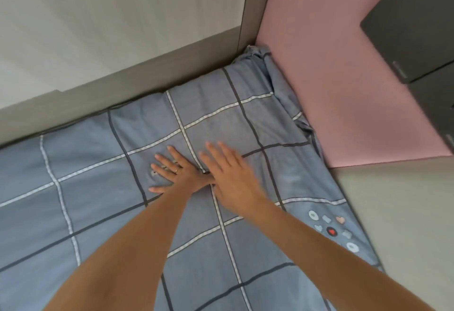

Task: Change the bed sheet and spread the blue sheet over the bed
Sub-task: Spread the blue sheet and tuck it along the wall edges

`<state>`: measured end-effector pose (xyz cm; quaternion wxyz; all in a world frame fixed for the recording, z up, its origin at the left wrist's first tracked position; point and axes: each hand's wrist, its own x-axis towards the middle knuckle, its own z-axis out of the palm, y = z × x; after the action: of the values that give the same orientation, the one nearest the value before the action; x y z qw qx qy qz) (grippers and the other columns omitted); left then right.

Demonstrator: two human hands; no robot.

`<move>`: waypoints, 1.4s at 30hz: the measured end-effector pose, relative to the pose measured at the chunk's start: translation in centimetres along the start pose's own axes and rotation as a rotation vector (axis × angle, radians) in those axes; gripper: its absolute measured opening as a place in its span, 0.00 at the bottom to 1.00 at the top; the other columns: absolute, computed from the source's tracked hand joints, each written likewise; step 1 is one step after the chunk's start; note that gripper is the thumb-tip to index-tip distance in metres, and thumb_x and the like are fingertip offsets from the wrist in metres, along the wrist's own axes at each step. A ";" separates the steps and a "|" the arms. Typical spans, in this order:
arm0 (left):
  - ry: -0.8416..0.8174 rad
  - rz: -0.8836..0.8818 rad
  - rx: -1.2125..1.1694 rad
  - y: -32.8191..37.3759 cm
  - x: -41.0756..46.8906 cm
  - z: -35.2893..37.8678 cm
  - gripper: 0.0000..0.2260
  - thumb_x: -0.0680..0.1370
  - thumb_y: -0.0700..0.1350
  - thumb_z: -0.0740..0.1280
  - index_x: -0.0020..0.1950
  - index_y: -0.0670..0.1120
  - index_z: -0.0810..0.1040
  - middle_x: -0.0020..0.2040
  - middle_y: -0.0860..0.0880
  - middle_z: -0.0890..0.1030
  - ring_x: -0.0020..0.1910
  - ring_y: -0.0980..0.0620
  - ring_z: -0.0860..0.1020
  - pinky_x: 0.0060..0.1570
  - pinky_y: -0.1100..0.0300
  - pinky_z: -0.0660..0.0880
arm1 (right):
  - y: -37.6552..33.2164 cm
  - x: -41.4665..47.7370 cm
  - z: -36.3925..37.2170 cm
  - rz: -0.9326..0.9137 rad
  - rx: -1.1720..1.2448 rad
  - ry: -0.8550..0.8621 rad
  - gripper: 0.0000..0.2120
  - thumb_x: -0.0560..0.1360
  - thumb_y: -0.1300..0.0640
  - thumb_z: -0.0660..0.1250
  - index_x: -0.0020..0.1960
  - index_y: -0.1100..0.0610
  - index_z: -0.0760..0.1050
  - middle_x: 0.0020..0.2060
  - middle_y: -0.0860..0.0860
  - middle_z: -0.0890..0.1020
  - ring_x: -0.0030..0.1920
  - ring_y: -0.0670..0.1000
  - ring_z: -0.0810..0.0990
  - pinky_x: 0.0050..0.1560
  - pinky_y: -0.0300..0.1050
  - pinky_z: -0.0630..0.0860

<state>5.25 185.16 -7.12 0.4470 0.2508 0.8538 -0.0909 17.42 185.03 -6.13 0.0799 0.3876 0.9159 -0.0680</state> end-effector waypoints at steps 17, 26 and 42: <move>-0.201 -0.096 0.064 1.1 -0.3 -2.3 0.77 0.48 0.68 0.78 0.64 0.49 0.15 0.65 0.43 0.16 0.68 0.40 0.21 0.62 0.25 0.37 | 10.2 1.3 -3.2 0.492 0.052 0.048 0.36 0.69 0.54 0.73 0.73 0.60 0.63 0.71 0.62 0.65 0.67 0.64 0.68 0.67 0.57 0.66; -0.175 -0.076 0.100 1.3 -0.5 -2.6 0.77 0.47 0.69 0.77 0.68 0.46 0.18 0.68 0.39 0.20 0.70 0.37 0.25 0.64 0.29 0.36 | 6.8 -12.7 -1.6 0.949 0.078 -0.026 0.33 0.71 0.46 0.64 0.64 0.71 0.67 0.52 0.66 0.71 0.49 0.66 0.75 0.46 0.58 0.76; 0.388 0.941 0.107 0.2 -2.6 -2.2 0.27 0.74 0.42 0.68 0.71 0.42 0.64 0.74 0.39 0.60 0.73 0.41 0.58 0.70 0.42 0.52 | 7.5 -12.8 -1.9 1.102 0.685 -0.067 0.28 0.69 0.48 0.72 0.64 0.59 0.70 0.61 0.58 0.72 0.57 0.61 0.75 0.58 0.56 0.73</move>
<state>5.07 185.28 -3.72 0.2594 0.6428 0.7100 0.1247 31.40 181.61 -2.24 0.0034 0.8017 0.5064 -0.3175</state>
